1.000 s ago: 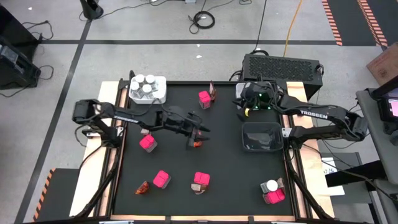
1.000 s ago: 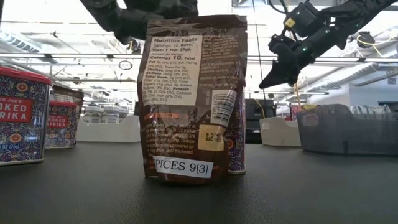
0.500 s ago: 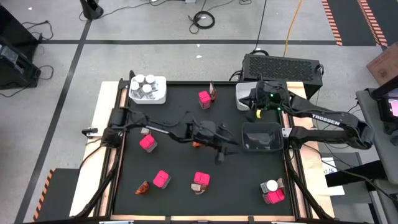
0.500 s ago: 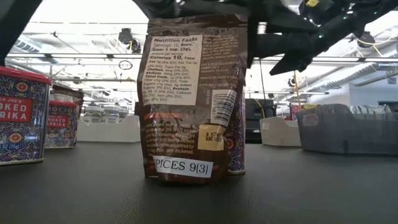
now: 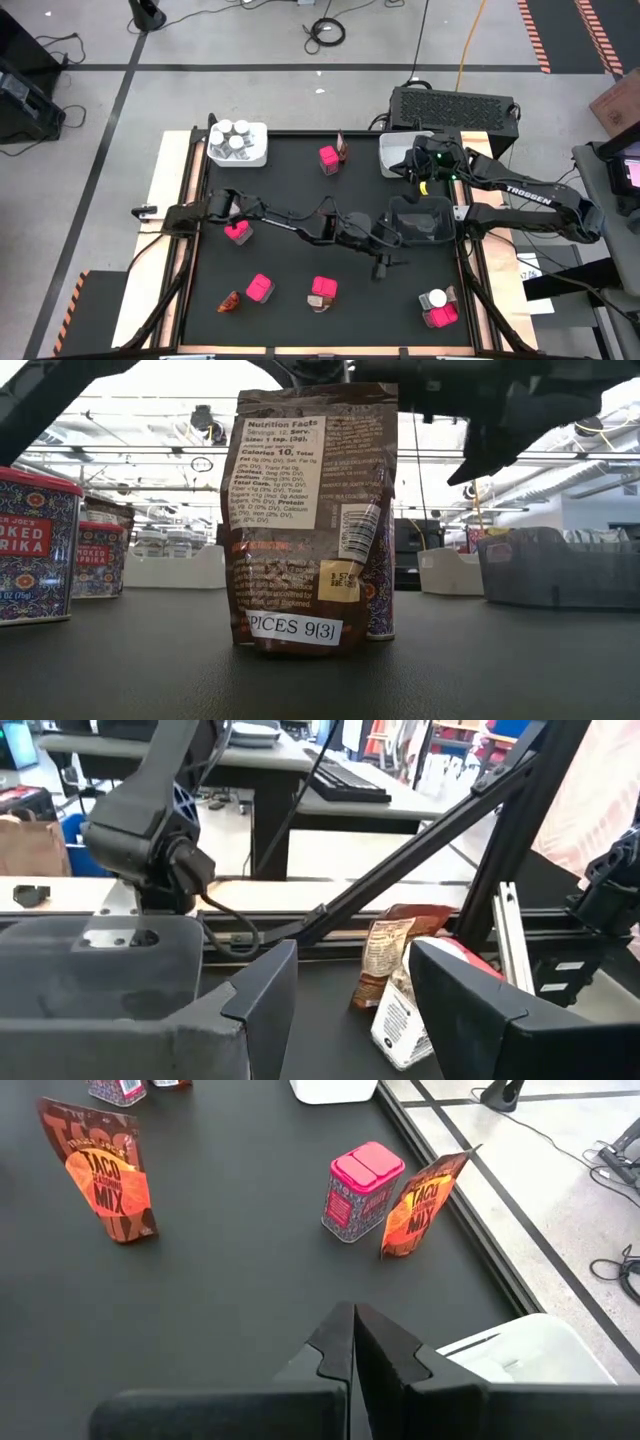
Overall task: Sort spices by type
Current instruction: Put the white seasoning bottle into the left white bin
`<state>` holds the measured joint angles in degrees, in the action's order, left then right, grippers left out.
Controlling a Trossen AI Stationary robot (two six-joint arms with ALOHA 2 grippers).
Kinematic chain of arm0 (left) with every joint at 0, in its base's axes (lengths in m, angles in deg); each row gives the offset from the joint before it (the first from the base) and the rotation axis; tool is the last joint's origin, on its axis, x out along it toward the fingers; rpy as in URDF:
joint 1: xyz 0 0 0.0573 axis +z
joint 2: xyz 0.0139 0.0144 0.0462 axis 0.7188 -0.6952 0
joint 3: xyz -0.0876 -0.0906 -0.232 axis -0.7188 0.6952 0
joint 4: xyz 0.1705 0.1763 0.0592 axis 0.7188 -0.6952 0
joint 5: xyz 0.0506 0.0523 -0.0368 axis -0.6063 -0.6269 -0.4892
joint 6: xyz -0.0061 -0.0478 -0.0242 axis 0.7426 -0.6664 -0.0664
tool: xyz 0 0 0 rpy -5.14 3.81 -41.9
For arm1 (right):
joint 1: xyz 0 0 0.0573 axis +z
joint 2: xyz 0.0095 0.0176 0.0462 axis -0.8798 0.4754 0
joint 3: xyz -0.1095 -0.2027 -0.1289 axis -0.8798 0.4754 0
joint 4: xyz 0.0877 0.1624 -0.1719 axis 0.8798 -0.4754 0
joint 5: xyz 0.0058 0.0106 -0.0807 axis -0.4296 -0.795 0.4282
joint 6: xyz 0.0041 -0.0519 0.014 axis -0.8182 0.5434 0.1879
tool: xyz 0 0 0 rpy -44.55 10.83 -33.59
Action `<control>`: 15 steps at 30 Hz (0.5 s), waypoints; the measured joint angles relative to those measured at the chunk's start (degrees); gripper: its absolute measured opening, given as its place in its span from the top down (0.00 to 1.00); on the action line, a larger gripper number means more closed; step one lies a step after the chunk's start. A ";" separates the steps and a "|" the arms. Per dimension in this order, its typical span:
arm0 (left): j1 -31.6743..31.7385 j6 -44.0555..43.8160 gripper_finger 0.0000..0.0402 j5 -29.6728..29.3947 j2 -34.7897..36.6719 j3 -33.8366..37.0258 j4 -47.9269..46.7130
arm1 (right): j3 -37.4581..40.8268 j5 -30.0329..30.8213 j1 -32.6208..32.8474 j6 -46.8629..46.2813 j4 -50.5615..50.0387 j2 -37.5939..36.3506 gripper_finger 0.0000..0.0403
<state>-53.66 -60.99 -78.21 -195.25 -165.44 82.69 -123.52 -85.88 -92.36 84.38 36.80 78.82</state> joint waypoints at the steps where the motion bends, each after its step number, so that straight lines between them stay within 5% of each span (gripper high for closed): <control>1: 0.00 -0.11 0.51 0.00 -0.75 -0.74 -0.13 | 0.00 0.00 0.00 -0.01 0.00 0.00 0.98; 15: -3.04 -0.12 0.51 3.46 -8.25 -8.19 1.90 | 0.00 0.02 0.00 0.02 -1.21 -0.09 0.98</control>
<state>-56.70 -61.11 -74.75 -203.50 -173.63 84.59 -123.52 -85.85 -92.36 84.40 35.59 78.73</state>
